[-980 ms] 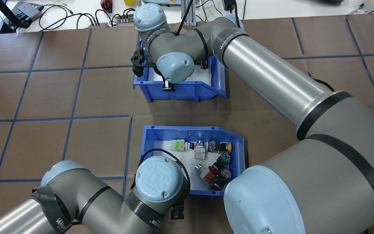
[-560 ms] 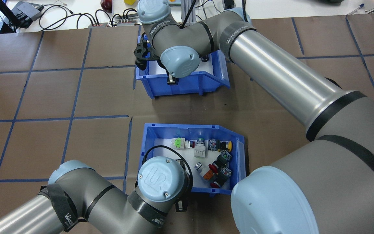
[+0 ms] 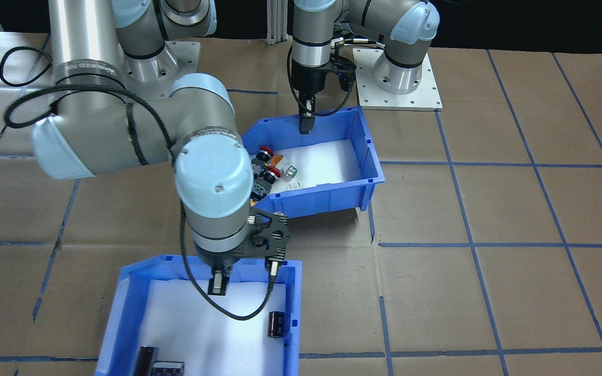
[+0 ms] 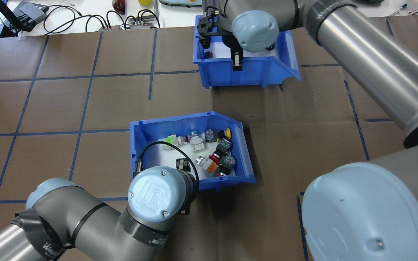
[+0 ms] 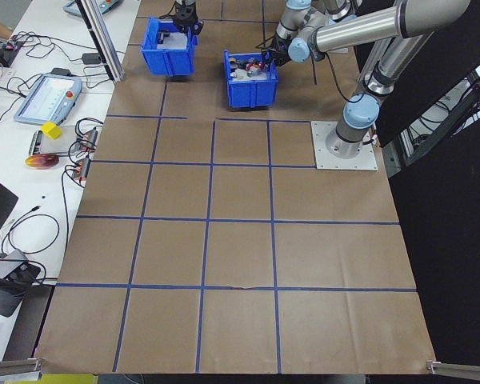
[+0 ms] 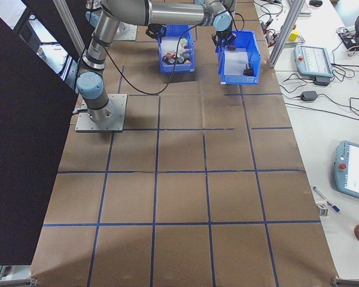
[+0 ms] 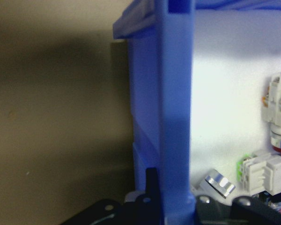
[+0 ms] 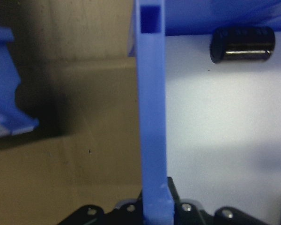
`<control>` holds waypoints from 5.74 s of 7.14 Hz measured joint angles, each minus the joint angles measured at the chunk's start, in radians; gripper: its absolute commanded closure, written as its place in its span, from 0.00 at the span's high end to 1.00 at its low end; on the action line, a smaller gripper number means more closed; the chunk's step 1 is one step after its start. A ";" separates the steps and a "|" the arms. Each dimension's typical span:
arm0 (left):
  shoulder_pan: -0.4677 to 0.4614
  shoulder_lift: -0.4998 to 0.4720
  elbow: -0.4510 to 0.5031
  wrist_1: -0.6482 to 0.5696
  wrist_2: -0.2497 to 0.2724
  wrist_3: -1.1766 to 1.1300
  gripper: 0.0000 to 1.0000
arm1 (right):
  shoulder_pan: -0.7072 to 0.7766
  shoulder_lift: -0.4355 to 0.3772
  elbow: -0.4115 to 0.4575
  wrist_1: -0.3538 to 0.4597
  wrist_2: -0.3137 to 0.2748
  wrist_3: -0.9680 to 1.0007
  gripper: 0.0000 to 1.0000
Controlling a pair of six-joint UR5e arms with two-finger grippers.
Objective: Place button box in front
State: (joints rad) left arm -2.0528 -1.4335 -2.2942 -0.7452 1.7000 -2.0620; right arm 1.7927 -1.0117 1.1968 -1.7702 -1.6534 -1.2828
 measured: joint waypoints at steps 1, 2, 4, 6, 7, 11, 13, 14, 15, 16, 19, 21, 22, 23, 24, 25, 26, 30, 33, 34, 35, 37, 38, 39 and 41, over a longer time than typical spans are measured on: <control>0.067 0.008 0.015 -0.002 0.010 0.083 0.00 | -0.064 -0.035 0.012 0.030 -0.003 -0.054 0.08; 0.127 -0.002 0.050 -0.007 0.013 0.187 0.00 | -0.121 -0.073 0.044 0.043 -0.016 -0.111 0.08; 0.230 -0.102 0.187 -0.023 -0.055 0.318 0.00 | -0.226 -0.178 0.174 0.030 -0.043 -0.227 0.08; 0.282 -0.255 0.343 -0.025 -0.156 0.403 0.00 | -0.317 -0.301 0.315 0.012 -0.044 -0.310 0.07; 0.289 -0.334 0.414 -0.019 -0.194 0.417 0.00 | -0.357 -0.357 0.389 -0.021 -0.040 -0.342 0.07; 0.251 -0.520 0.547 -0.013 -0.272 0.412 0.07 | -0.425 -0.524 0.686 -0.232 -0.030 -0.450 0.07; 0.222 -0.561 0.602 -0.017 -0.269 0.402 0.63 | -0.439 -0.538 0.731 -0.249 -0.007 -0.523 0.07; 0.213 -0.569 0.613 -0.022 -0.255 0.407 0.99 | -0.454 -0.541 0.745 -0.248 0.017 -0.555 0.07; 0.209 -0.567 0.620 -0.029 -0.217 0.410 0.99 | -0.465 -0.543 0.755 -0.246 0.029 -0.572 0.07; 0.207 -0.556 0.623 -0.040 -0.174 0.414 0.99 | -0.470 -0.546 0.761 -0.246 0.034 -0.578 0.07; 0.228 -0.409 0.629 -0.222 -0.137 0.657 0.99 | -0.469 -0.597 0.804 -0.231 0.034 -0.572 0.07; 0.281 -0.295 0.646 -0.423 -0.125 1.055 0.99 | -0.467 -0.667 0.859 -0.188 0.032 -0.560 0.08; 0.307 -0.246 0.650 -0.481 -0.122 1.279 0.99 | -0.466 -0.710 0.878 -0.143 0.031 -0.538 0.08; 0.334 -0.199 0.653 -0.508 -0.121 1.488 0.99 | -0.465 -0.751 0.895 -0.105 0.028 -0.509 0.08; 0.370 -0.155 0.654 -0.527 -0.123 1.715 0.99 | -0.465 -0.787 0.921 -0.089 0.025 -0.495 0.08; 0.416 -0.127 0.655 -0.546 -0.128 1.961 0.99 | -0.464 -0.817 0.947 -0.088 0.025 -0.489 0.08; 0.463 -0.110 0.655 -0.571 -0.133 2.166 0.99 | -0.462 -0.835 0.959 -0.087 0.030 -0.480 0.08; 0.548 -0.070 0.665 -0.702 -0.134 2.340 0.99 | -0.282 -0.845 0.969 -0.083 0.036 -0.245 0.08; 0.554 -0.081 0.672 -0.756 -0.139 2.248 0.99 | -0.051 -0.838 0.969 -0.094 0.036 -0.013 0.09; 0.555 -0.094 0.674 -0.758 -0.141 2.222 0.99 | 0.031 -0.828 0.969 -0.111 0.037 0.053 0.09; 0.556 -0.105 0.676 -0.754 -0.143 2.211 0.99 | 0.111 -0.805 0.968 -0.152 0.037 0.130 0.09; 0.557 -0.117 0.683 -0.749 -0.143 2.204 0.99 | 0.262 -0.729 0.966 -0.259 0.036 0.263 0.09; 0.557 -0.119 0.688 -0.748 -0.143 2.203 0.99 | 0.320 -0.688 0.966 -0.304 0.036 0.307 0.09; 0.557 -0.119 0.691 -0.748 -0.143 2.201 0.99 | 0.358 -0.656 0.966 -0.341 0.035 0.326 0.09; 0.556 -0.119 0.692 -0.749 -0.143 2.194 0.99 | 0.382 -0.626 0.967 -0.367 0.032 0.326 0.09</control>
State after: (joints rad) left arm -1.4965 -1.5522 -1.6021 -1.4943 1.5573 0.1320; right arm 2.1749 -1.6375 2.1638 -2.1367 -1.6218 -0.9569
